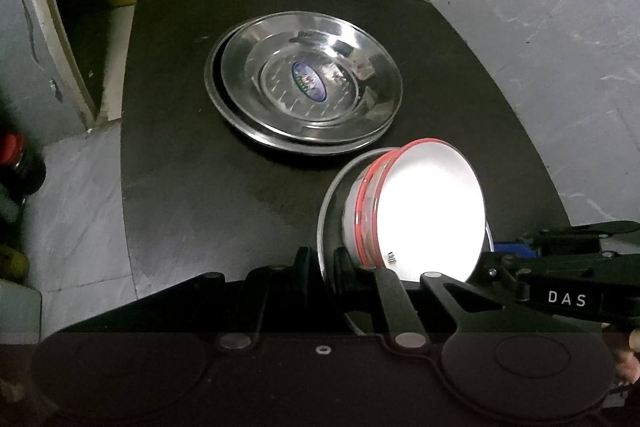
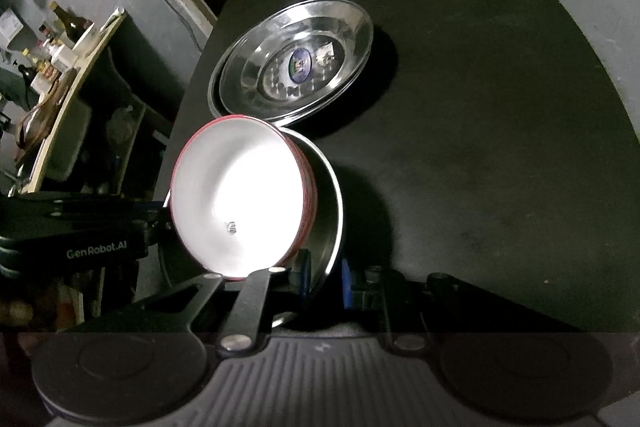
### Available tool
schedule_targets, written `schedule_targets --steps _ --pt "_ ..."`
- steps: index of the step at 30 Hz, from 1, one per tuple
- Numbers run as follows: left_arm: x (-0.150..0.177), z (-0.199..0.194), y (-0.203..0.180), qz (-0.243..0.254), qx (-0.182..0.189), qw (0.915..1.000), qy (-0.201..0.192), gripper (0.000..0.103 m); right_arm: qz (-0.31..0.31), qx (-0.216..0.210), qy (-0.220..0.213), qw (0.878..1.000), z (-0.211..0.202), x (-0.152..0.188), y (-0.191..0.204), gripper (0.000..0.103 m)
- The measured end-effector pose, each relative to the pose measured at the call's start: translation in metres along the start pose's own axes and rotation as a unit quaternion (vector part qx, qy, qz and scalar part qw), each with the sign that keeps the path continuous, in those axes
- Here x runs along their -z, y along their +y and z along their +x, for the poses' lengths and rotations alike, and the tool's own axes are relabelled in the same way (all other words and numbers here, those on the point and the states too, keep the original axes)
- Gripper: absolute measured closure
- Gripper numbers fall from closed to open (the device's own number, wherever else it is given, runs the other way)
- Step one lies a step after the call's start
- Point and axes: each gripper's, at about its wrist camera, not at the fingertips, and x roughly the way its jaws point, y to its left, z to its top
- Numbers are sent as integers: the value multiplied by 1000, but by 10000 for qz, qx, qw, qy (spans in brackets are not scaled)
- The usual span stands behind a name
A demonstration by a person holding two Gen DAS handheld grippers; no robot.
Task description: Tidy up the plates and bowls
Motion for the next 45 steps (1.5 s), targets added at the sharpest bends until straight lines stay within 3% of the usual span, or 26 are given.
schedule_targets --steps 18,34,45 --pt "-30 -14 -8 -1 248 9989 -401 93 132 32 -483 9987 -21 -21 -5 86" --pt "-95 -1 3 -290 157 9963 -800 94 -281 64 -675 9973 -13 -96 -7 86" --pt "-127 28 18 -504 11 9956 -793 94 -460 39 -549 9974 15 -135 -11 86"
